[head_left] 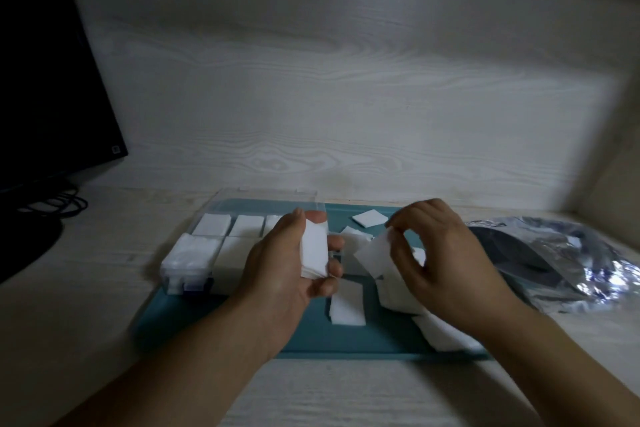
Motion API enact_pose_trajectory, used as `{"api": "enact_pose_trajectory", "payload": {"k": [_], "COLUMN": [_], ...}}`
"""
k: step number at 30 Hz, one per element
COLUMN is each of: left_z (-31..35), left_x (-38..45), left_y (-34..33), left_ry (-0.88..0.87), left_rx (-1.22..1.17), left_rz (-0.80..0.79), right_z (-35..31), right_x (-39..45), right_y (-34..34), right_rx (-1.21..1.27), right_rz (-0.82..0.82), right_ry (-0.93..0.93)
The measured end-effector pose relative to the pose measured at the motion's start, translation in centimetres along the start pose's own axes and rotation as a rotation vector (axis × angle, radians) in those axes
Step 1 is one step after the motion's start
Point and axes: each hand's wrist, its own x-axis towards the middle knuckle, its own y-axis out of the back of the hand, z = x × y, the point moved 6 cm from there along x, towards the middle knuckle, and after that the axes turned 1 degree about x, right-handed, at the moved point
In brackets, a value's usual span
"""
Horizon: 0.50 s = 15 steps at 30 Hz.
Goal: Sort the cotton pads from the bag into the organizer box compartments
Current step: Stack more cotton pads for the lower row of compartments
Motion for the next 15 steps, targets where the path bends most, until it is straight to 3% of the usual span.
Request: {"api": "enact_pose_trajectory", "payload": {"k": [5, 8, 11, 15], "left_z": [-0.3, -1.2, -2.2, -2.4], "left_x": [-0.3, -0.4, -1.0, -1.2], "left_y": [-0.6, -1.0, -2.1, -2.5], "left_ry": [-0.015, 0.03, 0.124, 0.156], "left_rx": [0.081, 0.166, 0.128, 0.077], "left_rz": [-0.057, -0.144, -0.295, -0.344], "right_z": [-0.7, -1.2, -1.7, -1.7], "right_x": [0.0, 0.0, -0.3, -0.6], "right_y": [0.6, -0.5, -1.0, -1.0], "right_rx": [0.541, 0.523, 0.481, 0.413], "right_rz": [-0.072, -0.104, -0.029, 0.057], "right_ry": [-0.117, -0.109, -0.103, -0.149]}}
